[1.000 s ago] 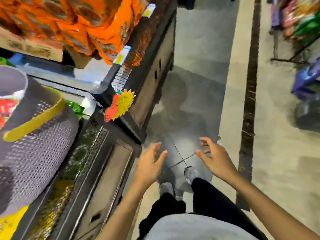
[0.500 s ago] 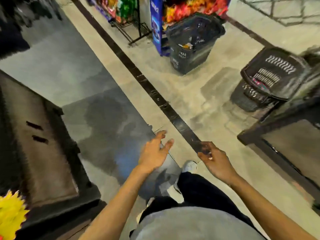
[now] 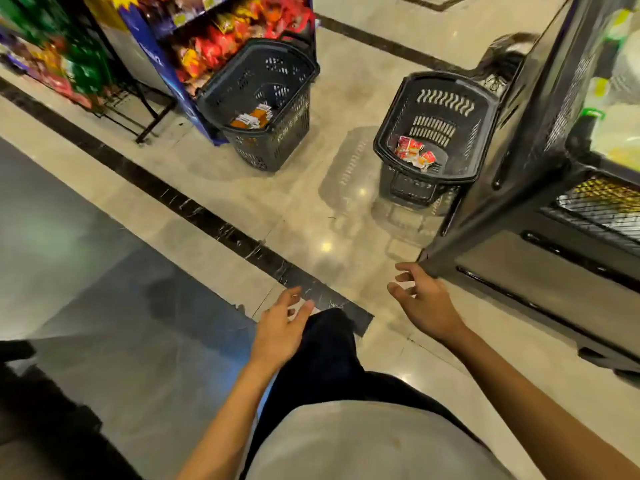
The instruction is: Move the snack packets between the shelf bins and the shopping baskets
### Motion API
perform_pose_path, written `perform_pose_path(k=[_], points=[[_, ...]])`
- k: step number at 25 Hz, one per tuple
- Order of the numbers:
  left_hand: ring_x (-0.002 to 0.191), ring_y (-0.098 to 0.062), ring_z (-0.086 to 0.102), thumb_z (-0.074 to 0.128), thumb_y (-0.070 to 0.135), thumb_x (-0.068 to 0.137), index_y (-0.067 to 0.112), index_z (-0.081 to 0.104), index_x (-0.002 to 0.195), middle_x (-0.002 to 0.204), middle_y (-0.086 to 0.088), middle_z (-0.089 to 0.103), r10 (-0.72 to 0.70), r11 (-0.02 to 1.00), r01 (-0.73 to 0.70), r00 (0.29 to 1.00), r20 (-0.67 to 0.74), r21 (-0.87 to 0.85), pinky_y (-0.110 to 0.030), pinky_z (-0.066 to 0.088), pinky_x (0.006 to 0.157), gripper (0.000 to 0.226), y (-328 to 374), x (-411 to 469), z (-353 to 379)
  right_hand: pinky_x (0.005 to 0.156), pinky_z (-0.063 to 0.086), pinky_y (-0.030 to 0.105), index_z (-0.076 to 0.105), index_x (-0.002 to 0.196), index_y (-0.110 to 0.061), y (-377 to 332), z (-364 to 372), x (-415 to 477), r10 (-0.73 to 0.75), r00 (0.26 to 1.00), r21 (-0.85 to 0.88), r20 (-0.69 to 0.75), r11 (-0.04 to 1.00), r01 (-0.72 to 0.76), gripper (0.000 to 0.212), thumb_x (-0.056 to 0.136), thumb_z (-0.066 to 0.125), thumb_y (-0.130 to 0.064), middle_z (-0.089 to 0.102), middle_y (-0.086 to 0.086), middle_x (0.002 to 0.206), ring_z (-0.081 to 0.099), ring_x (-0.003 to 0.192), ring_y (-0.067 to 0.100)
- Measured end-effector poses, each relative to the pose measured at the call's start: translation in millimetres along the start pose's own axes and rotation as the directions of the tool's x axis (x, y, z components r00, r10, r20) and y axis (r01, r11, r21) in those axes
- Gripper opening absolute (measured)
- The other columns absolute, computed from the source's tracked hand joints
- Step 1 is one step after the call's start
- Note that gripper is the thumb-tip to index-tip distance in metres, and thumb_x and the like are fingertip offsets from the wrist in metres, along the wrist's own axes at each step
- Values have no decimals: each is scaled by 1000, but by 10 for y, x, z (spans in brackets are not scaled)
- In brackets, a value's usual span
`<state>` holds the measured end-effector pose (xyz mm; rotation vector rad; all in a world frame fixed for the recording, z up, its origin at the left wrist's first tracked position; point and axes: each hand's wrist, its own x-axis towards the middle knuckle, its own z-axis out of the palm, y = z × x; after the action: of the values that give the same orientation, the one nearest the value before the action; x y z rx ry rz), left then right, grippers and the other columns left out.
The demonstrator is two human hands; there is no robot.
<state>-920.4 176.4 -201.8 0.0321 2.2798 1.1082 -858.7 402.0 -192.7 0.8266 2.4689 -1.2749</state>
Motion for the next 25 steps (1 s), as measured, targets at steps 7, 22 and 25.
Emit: perform_pose_path(k=[7, 22, 25], points=[[110, -16, 56, 53, 31, 95, 17, 49, 132, 128, -6, 59, 9, 996, -17, 996, 87, 86, -28, 43, 94, 40, 965, 1705, 223, 79, 42, 28, 46, 131, -11, -11, -694, 1390, 116, 991, 79, -73, 991, -110, 42, 93, 56, -26, 59, 9, 119, 55, 83, 17], [98, -9, 55, 54, 29, 95, 12, 51, 130, 110, 7, 56, 146, 916, -263, 922, 358, 303, -16, 38, 83, 40, 3809, 4955, 1633, 91, 45, 38, 44, 132, -14, 428, -2384, 4133, 456, 872, 371, -176, 852, -371, 43, 94, 53, -31, 59, 6, 121, 60, 105, 27], [102, -17, 60, 55, 29, 94, 12, 52, 129, 117, -3, 63, 96, 939, -201, 933, 348, 280, -25, 44, 93, 39, 3925, 5400, 1990, 92, 42, 35, 44, 131, -13, 582, -2608, 4788, 527, 834, 430, -165, 799, -421, 41, 95, 52, -31, 60, 5, 119, 57, 109, 26]])
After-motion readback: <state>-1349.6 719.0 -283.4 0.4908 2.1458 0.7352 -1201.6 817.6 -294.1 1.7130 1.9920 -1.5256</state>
